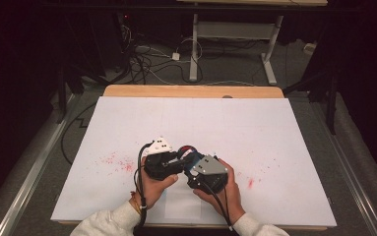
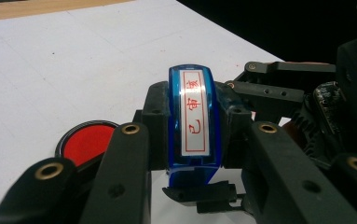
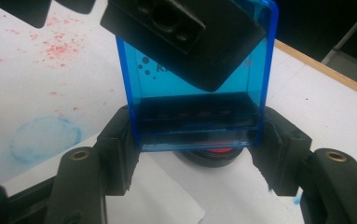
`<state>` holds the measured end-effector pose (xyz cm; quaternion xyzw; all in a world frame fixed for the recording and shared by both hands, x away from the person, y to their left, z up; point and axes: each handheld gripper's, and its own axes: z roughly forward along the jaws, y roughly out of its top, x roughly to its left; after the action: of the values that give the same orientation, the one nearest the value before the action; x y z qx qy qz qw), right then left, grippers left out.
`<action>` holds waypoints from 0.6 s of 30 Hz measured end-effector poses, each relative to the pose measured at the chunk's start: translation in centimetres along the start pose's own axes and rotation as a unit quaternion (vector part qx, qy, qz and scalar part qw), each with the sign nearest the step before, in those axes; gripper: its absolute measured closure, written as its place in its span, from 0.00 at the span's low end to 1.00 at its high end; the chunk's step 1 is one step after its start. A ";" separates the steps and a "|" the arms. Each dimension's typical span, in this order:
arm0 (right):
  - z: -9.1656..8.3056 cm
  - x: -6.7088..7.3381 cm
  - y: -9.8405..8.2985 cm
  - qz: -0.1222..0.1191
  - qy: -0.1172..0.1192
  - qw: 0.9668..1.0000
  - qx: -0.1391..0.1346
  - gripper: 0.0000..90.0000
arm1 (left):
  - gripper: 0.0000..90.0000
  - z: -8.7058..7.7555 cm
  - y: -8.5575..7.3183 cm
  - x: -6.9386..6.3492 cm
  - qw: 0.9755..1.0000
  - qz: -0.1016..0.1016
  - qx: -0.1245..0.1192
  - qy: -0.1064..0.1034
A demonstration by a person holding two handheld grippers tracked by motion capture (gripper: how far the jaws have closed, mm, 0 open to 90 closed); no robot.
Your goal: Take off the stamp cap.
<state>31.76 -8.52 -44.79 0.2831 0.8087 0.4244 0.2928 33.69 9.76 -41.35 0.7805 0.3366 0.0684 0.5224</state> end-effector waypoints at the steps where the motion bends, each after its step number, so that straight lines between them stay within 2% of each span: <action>1: 0.0 0.0 0.0 -0.001 -0.001 1.000 0.002 0.43 | 0.76 0.0 0.0 0.0 1.000 0.000 0.001 0.000; 9: 0.1 0.1 -0.1 -0.013 -0.001 1.000 0.009 0.42 | 0.76 0.0 0.0 0.1 1.000 -0.005 0.003 -0.002; 18: 0.2 0.1 -0.2 -0.016 -0.002 1.000 0.011 0.44 | 0.76 0.0 0.1 0.1 1.000 -0.007 0.008 -0.003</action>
<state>31.77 -8.44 -45.06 0.2744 0.8173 0.4100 0.2975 33.85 9.78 -41.33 0.7826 0.3409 0.0599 0.5174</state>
